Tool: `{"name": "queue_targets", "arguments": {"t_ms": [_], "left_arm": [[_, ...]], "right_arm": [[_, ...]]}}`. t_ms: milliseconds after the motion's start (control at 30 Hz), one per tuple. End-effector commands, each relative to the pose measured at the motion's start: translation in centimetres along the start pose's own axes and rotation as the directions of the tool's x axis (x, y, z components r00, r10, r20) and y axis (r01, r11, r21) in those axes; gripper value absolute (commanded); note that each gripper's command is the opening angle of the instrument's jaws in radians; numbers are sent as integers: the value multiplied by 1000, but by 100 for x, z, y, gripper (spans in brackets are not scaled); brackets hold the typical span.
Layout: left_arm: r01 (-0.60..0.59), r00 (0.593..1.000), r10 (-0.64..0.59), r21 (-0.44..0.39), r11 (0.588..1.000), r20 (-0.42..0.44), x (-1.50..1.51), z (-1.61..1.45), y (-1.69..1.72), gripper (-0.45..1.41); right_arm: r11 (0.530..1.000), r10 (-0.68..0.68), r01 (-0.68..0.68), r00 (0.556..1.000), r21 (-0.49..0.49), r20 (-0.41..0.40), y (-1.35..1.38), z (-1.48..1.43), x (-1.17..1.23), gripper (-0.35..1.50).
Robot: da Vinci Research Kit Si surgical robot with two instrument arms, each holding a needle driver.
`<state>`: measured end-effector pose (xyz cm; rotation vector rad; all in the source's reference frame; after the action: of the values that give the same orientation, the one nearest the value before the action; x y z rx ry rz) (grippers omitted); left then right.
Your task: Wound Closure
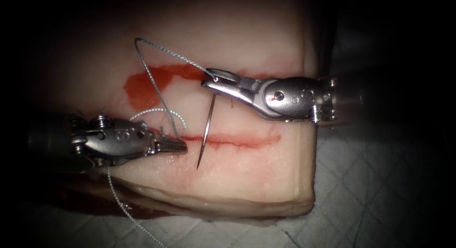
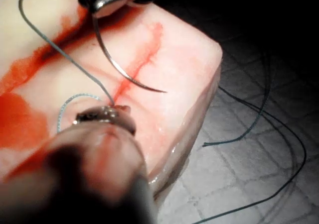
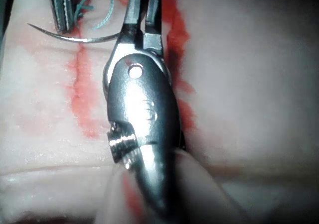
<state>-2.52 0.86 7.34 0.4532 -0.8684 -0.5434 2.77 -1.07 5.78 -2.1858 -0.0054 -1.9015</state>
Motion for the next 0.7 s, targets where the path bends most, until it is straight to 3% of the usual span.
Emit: {"name": "queue_targets", "arguments": {"t_ms": [33,367,567,700], "left_arm": [[-2,1000,2,1,1000,0,0,7,2,-45],[0,1000,0,-51,999,-4,4,14,24,-45],[-68,995,62,-82,994,-80,13,23,29,-45],[-132,985,114,-137,982,-131,15,29,30,-45]], "right_arm": [[1000,-1,1,1000,-1,3,-2,8,4,-35],[1000,-29,29,1000,0,11,-7,8,-3,-35],[997,-80,80,997,6,24,-12,13,-9,-35],[986,-166,165,986,-7,-13,-13,20,-9,-35]]}}
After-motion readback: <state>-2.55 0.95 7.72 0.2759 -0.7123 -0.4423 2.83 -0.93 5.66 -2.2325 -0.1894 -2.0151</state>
